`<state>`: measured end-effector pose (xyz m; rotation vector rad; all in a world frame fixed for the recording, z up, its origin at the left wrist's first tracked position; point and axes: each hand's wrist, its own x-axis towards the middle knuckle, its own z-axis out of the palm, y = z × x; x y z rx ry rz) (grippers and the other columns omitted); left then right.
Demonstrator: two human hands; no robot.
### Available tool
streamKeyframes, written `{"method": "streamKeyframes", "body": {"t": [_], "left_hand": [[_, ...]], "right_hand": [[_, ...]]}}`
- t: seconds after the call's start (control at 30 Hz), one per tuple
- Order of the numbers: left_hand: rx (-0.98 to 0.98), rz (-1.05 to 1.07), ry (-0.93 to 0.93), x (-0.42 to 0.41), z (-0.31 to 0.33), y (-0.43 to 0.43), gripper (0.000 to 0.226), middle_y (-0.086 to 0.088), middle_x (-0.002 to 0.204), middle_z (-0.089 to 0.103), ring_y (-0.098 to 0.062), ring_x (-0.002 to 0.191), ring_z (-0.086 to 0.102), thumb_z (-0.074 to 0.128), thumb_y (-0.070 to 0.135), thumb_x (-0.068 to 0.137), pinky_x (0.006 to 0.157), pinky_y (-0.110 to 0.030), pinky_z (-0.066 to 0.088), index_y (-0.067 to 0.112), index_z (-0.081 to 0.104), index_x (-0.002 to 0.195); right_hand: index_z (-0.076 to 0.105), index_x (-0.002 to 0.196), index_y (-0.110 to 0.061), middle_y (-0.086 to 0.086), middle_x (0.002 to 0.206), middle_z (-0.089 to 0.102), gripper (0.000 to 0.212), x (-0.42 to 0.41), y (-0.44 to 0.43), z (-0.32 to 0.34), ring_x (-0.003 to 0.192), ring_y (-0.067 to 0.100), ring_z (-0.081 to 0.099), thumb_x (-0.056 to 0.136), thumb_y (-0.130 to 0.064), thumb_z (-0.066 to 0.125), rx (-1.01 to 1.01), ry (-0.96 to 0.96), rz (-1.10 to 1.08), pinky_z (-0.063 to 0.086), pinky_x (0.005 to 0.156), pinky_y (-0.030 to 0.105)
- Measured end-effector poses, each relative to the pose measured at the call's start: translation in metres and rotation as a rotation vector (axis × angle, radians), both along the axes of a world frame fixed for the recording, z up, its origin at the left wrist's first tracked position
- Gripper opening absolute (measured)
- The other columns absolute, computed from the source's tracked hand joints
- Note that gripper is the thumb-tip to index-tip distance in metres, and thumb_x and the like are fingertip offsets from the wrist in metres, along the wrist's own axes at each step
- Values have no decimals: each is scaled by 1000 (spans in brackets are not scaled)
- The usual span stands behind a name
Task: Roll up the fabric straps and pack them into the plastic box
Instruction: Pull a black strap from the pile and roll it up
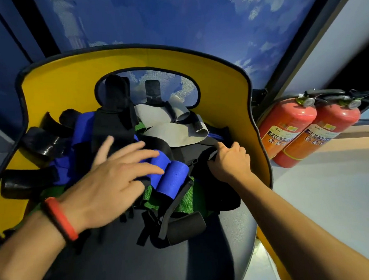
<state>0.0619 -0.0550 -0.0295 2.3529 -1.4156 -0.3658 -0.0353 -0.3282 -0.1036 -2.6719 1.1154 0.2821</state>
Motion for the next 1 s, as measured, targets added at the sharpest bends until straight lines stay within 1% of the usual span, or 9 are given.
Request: {"method": "streamKeyframes", "body": {"t": [0.13, 0.27, 0.33, 0.47, 0.53, 0.67, 0.8, 0.9, 1.0], "left_hand": [[146, -127, -64, -31, -10, -20, 70, 23, 162, 23, -4, 154, -1, 25, 54, 75, 122, -46, -16, 53, 46, 143], [309, -208, -165, -54, -38, -33, 89, 12, 168, -13, -28, 154, -19, 48, 80, 76, 119, -62, -13, 52, 15, 154], [391, -227, -268, -59, -50, -36, 90, 7, 166, -23, -36, 151, -23, 53, 79, 76, 114, -68, -14, 50, 19, 153], [399, -167, -385, -56, -52, -34, 62, 0, 166, 23, -41, 150, 22, 55, 69, 64, 113, -74, 7, 44, 66, 121], [366, -136, -421, -51, -53, -30, 57, 0, 159, 40, -38, 144, 38, 56, 67, 58, 112, -75, 15, 39, 74, 105], [359, -73, -468, -39, -47, -22, 52, 3, 155, 45, -31, 143, 43, 56, 64, 59, 113, -73, 15, 34, 78, 95], [437, 15, -479, -25, -36, -14, 59, 10, 162, 33, -23, 151, 29, 51, 66, 63, 116, -71, 6, 40, 74, 111], [517, 65, -492, -12, -28, -9, 71, 17, 168, -3, -18, 156, -6, 41, 71, 75, 114, -69, -12, 49, 48, 142], [589, 118, -453, 3, -23, 2, 74, 21, 163, -22, -16, 152, -22, 37, 77, 80, 113, -69, -16, 52, 31, 150]], "right_hand": [[44, 139, -21, 19, 130, 45, 54, -1, -9, 1, 123, 42, 44, 94, -48, 57, 97, -51, -92, 37, 102, 48], [39, 132, -16, 19, 125, 47, 48, -3, -12, -2, 116, 44, 49, 94, -36, 61, 137, -183, -135, 40, 94, 48], [32, 144, -18, 21, 129, 44, 60, -7, -15, -4, 115, 46, 51, 94, -30, 63, 163, -257, -132, 43, 93, 48], [24, 157, -26, 25, 139, 39, 67, -8, -26, -4, 119, 47, 52, 99, -29, 58, 192, -162, -95, 46, 98, 44], [29, 156, -26, 25, 141, 39, 62, -8, -27, -5, 124, 46, 49, 100, -28, 55, 182, -101, -63, 45, 101, 45], [45, 144, -12, 18, 143, 32, 51, -11, -23, -7, 121, 41, 49, 96, -19, 61, 154, -168, -29, 45, 100, 43], [63, 125, -5, 12, 128, 45, 33, -17, -1, 2, 112, 35, 53, 94, -15, 66, 56, -454, 120, 51, 90, 42], [72, 112, -8, 1, 118, 51, 19, -22, 21, 16, 103, 19, 54, 96, -16, 65, 19, -641, 279, 53, 78, 38], [75, 115, -20, -8, 115, 52, 21, -28, 34, 28, 103, 7, 53, 97, -26, 67, 98, -743, 324, 52, 82, 25]]}}
